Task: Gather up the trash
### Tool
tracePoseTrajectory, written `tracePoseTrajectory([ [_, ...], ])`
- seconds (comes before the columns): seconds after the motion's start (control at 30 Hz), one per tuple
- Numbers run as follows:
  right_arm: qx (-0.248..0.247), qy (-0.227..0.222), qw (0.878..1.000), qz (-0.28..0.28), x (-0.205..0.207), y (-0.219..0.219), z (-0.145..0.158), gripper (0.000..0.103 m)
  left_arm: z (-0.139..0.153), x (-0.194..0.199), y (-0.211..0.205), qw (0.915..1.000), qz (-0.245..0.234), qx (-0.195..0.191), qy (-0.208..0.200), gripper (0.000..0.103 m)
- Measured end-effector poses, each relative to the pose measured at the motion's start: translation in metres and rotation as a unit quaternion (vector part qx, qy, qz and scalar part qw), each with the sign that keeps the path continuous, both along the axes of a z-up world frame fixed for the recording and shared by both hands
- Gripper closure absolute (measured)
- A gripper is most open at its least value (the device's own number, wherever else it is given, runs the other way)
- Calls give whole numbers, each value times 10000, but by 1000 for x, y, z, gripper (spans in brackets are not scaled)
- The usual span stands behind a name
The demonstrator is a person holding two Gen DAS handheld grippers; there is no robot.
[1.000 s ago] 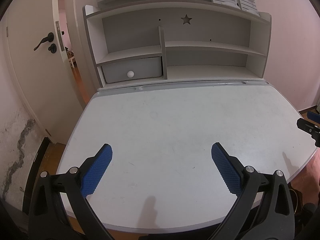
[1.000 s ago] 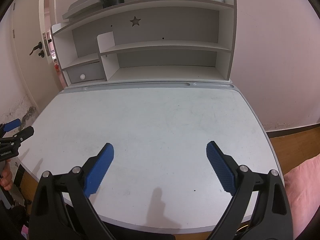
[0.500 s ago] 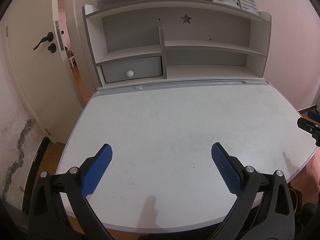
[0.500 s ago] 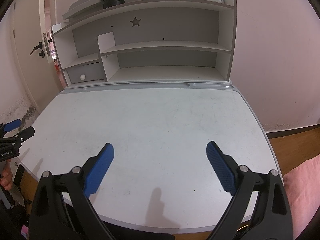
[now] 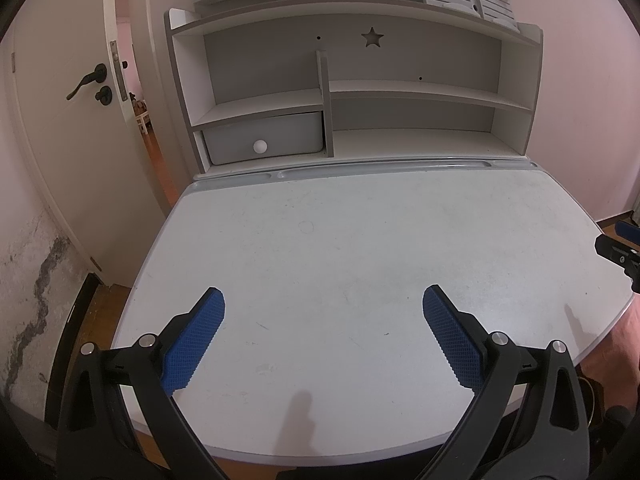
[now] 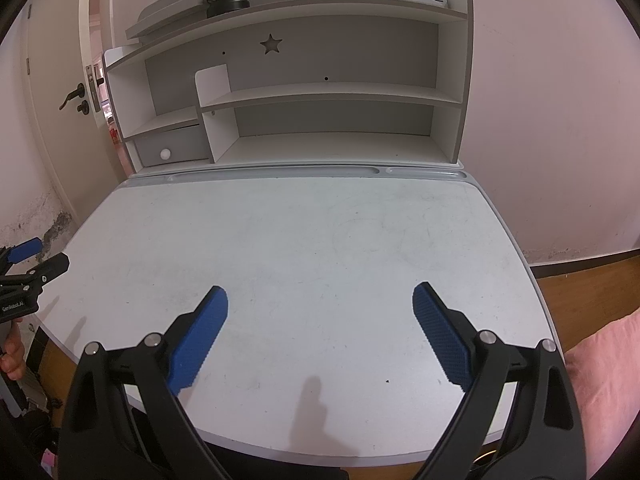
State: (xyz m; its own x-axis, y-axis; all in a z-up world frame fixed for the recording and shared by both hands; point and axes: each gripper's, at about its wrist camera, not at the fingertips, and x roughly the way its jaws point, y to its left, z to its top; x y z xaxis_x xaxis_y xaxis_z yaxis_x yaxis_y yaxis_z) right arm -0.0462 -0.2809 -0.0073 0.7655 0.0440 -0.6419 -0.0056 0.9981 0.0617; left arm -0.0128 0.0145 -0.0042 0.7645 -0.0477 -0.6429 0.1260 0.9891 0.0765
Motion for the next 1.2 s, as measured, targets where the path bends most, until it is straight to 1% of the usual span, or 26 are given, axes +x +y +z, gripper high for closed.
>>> tracePoseTrajectory([
  [0.5,-24,-23,10000,13,0,1,2,13,-3,-1,1,10000,33,-45,72,7],
  [0.87,-8,-17,10000,-3,1,-1,2,13,-1,-2,2,10000,76,45,45,7],
  [1.2,-14,-26,10000,-10,1,1,2,13,1,-1,2,9999,36,-54,116,7],
])
